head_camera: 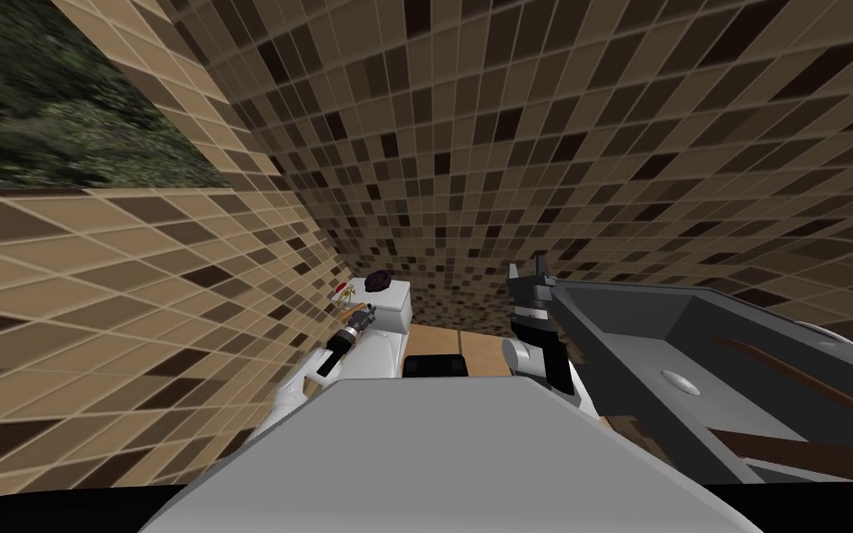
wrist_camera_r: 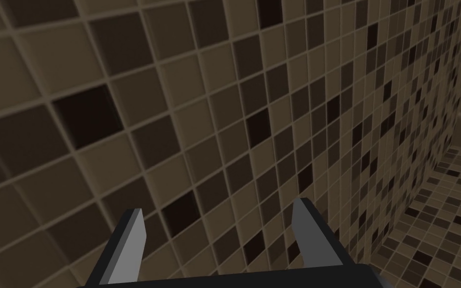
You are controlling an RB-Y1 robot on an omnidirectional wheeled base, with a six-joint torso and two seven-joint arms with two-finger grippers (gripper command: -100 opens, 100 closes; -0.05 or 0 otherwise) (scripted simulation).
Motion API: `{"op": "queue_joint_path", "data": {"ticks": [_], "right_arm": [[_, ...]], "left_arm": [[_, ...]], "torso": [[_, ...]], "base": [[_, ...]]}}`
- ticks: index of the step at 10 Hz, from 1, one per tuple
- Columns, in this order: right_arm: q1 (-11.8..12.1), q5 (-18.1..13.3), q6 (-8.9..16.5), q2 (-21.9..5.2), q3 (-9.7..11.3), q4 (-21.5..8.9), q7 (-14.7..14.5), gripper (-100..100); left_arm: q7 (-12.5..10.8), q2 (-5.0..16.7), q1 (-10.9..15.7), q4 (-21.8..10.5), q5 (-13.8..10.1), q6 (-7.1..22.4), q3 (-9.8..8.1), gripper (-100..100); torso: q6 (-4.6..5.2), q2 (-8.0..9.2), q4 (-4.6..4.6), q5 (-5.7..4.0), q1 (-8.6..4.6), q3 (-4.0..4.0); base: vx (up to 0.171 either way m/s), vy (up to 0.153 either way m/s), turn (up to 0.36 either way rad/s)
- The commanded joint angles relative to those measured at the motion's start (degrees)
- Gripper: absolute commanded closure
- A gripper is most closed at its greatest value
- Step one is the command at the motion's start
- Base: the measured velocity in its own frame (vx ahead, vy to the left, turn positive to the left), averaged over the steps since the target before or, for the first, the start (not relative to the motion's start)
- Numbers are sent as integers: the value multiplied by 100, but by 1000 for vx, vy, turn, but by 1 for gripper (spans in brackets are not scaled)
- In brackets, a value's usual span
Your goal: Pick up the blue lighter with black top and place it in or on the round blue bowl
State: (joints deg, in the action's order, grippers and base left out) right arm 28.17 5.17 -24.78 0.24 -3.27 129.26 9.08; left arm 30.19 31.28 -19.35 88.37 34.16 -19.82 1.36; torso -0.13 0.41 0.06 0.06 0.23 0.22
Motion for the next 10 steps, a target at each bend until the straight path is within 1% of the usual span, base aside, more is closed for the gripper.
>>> {"op": "queue_joint_path", "data": {"ticks": [1,2,3,5,6,8,10], "right_arm": [[0,0,0,0,0,0,0,0],[0,0,0,0,0,0,0,0],[0,0,0,0,0,0,0,0],[1,0,0,0,0,0,0,0],[1,0,0,0,0,0,0,0],[1,0,0,0,0,0,0,0],[1,0,0,0,0,0,0,0]], "left_arm": [[-145,168,-80,94,-54,90,-42,100],[-231,273,-121,150,-86,144,-62,100],[-398,473,-189,258,-148,252,-97,100],[-552,653,-234,356,-205,352,-123,100],[-691,812,-253,442,-255,445,-136,100],[-934,1080,-233,586,-340,608,-131,100],[-1163,1324,-155,696,-419,760,-105,100]], "torso": [[0,0,0,0,0,0],[2,-9,-1,-1,-3,-5],[1,-14,-3,-2,-5,-8],[3,-17,-3,-1,1,-9],[5,-24,-4,0,-1,-13],[10,-35,-5,-1,-1,-19],[12,-49,-9,0,-1,-27]], "base": [[-60,31,-46],[-48,28,-47],[-50,43,-58],[-41,45,-51],[-26,39,-49],[-4,50,-57],[24,49,-44]]}}
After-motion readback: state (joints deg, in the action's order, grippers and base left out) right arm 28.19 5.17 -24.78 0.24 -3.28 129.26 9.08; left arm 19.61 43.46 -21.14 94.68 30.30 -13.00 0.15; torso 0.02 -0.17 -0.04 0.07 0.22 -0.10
